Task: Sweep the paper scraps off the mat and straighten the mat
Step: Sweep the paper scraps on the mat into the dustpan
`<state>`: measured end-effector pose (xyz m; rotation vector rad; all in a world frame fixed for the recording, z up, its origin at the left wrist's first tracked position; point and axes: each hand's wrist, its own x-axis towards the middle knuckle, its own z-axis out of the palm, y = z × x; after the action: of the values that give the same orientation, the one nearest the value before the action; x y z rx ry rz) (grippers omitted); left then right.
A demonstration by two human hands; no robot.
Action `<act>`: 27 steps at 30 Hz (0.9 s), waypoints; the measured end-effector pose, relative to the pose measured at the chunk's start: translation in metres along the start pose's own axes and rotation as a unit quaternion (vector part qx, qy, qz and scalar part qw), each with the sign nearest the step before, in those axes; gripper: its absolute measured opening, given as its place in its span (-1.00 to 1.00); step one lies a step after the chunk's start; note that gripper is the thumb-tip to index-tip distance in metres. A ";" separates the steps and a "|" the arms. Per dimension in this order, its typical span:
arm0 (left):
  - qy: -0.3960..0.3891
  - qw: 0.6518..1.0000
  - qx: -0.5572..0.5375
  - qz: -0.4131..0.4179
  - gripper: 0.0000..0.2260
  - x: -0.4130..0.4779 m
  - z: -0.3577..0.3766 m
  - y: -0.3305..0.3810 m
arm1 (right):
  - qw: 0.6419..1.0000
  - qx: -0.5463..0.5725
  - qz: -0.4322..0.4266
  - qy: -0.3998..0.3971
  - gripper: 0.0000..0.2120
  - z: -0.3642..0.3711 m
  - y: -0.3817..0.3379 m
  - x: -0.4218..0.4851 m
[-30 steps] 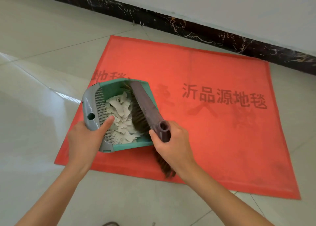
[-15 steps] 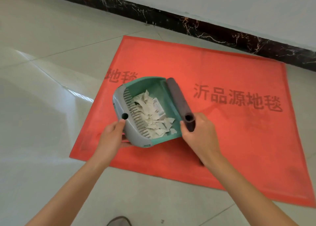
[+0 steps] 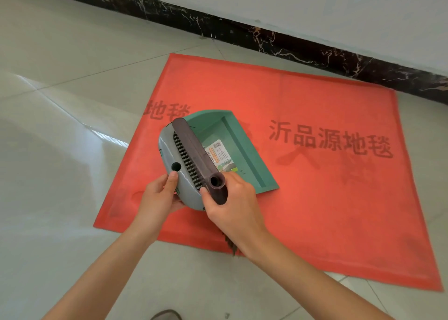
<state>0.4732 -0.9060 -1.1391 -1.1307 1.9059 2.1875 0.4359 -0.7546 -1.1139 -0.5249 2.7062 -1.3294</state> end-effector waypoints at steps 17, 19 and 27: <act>0.034 0.999 -0.010 -0.003 -0.73 -0.002 0.011 0.000 | 0.995 0.064 -0.062 0.055 -0.78 -0.030 -0.015 -0.014; 0.036 0.999 -0.007 0.001 -0.74 -0.003 0.010 0.000 | 0.993 0.084 -0.057 0.068 -0.74 -0.038 -0.013 -0.012; -0.001 1.000 -0.006 -0.015 -0.72 -0.008 0.006 0.006 | 0.988 0.074 0.031 0.131 -0.54 -0.077 0.016 0.026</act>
<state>0.4733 -0.8987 -1.1297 -1.1509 1.8656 2.1863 0.3905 -0.6963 -1.0767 -0.2678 2.7620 -1.6735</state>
